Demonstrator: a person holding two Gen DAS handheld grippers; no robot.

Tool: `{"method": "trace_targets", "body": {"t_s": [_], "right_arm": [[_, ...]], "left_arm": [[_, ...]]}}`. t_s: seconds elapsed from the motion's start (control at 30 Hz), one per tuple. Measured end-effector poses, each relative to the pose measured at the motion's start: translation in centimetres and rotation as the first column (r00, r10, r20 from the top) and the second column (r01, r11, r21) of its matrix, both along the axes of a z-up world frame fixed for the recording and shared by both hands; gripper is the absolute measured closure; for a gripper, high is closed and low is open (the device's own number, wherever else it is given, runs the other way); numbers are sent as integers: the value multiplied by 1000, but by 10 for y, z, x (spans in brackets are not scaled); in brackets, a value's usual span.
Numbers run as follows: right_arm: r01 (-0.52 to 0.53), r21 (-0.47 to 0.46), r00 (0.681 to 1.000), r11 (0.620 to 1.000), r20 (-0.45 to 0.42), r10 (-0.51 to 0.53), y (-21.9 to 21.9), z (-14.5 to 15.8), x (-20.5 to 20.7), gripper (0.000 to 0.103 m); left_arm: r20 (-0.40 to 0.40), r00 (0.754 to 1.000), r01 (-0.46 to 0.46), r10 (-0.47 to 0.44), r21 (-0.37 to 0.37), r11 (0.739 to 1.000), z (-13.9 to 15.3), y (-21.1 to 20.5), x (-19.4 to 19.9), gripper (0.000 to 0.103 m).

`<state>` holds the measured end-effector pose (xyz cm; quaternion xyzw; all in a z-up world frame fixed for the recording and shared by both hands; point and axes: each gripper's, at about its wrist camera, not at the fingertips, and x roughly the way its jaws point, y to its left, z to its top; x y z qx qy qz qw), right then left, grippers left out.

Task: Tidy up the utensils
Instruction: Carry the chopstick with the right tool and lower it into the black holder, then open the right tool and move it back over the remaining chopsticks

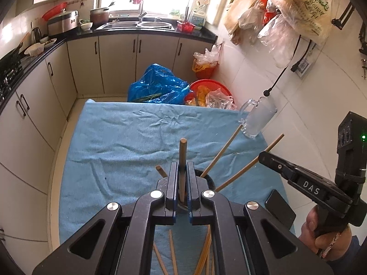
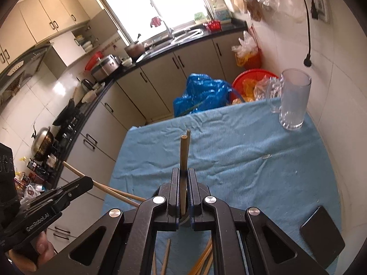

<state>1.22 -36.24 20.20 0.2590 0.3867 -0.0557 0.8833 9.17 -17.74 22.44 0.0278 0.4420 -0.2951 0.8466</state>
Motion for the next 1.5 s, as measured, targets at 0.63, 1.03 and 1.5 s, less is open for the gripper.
{"method": "trace_targets", "body": {"t_s": [0.63,1.03,1.5], "right_arm": [[13,15,999,1000,30,-13,-11,11,-5,96],[20,61,1000,998,23,-21,-15,13,-56,93],[-118,187,947,975,-273,167,32,-120,-70,92]], "left_arm": [[27,999,-37,38,-40,999,15,8,-4,90],[66,996,-48,54,-94,994,37,44,-43,85],[-151,981,-117,118,20,993,-65,86,-74,84]]}}
